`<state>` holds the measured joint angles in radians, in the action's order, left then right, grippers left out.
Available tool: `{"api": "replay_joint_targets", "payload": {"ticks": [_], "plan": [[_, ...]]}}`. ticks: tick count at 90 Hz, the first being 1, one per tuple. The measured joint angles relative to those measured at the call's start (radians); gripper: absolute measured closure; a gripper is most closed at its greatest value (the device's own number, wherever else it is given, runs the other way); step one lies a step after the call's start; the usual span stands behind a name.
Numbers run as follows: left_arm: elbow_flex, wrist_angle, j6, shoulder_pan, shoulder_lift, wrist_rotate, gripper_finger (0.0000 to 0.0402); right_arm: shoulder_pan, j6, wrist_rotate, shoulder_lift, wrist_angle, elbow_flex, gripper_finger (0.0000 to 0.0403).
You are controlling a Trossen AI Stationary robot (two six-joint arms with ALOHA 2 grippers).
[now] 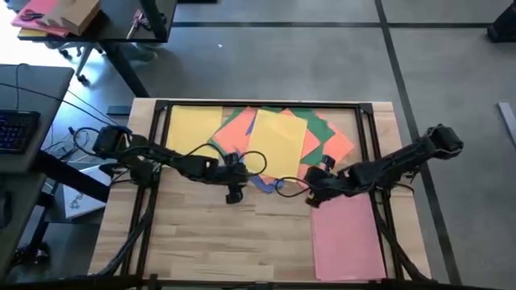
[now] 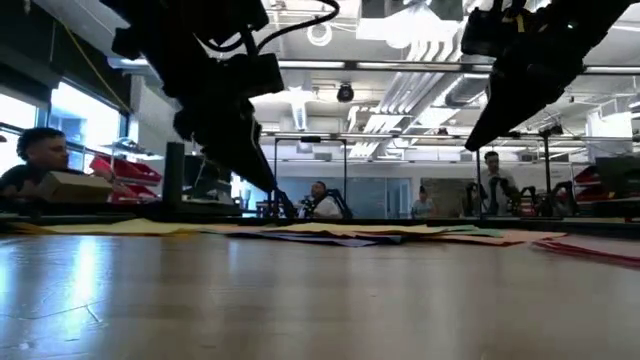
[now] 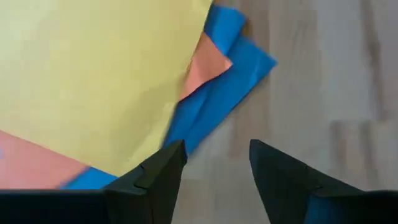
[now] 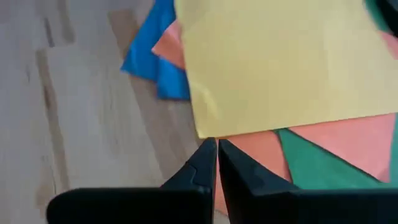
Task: Organize paper
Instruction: Stack the yellow paper on top of the stacked yellow papers
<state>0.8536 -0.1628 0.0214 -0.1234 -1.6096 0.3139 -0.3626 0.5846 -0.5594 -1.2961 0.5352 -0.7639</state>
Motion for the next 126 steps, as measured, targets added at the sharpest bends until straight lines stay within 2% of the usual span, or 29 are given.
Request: {"api": "replay_joint_targets", "payload": {"ticks": [13, 20, 27, 42, 70, 98, 111, 126], "plan": [[-0.002, -0.002, 0.245, 0.001, -0.039, 0.1, 0.0229, -0.025, 0.095, -0.114, 0.0, 0.002, 0.0, 0.0354], [-0.003, 0.01, 0.328, 0.011, -0.073, 0.118, 0.0229, -0.027, 0.135, -0.148, 0.0, 0.001, 0.0, 0.0332], [-0.003, 0.03, 0.359, 0.021, -0.109, 0.136, 0.0229, -0.027, 0.156, -0.151, 0.0, -0.004, 0.0, 0.0317], [-0.003, 0.126, 0.354, 0.04, -0.173, 0.28, 0.0229, -0.027, 0.186, -0.163, 0.0, -0.009, 0.0, 0.0309], [-0.003, 0.194, 0.442, 0.024, -0.212, 0.241, 0.0229, -0.027, 0.268, -0.191, 0.0, -0.008, 0.0, 0.0309], [0.027, 0.24, 0.444, -0.018, -0.209, 0.245, 0.0229, -0.027, 0.272, -0.199, 0.0, -0.007, 0.0, 0.0309], [0.029, 0.244, 0.409, -0.02, -0.232, 0.159, 0.0229, -0.027, 0.272, -0.2, 0.0, -0.007, 0.0, 0.0309], [0.03, 0.248, 0.461, -0.024, -0.278, 0.29, 0.0229, -0.027, 0.296, -0.201, 0.0, -0.005, 0.0, 0.0308]]}}
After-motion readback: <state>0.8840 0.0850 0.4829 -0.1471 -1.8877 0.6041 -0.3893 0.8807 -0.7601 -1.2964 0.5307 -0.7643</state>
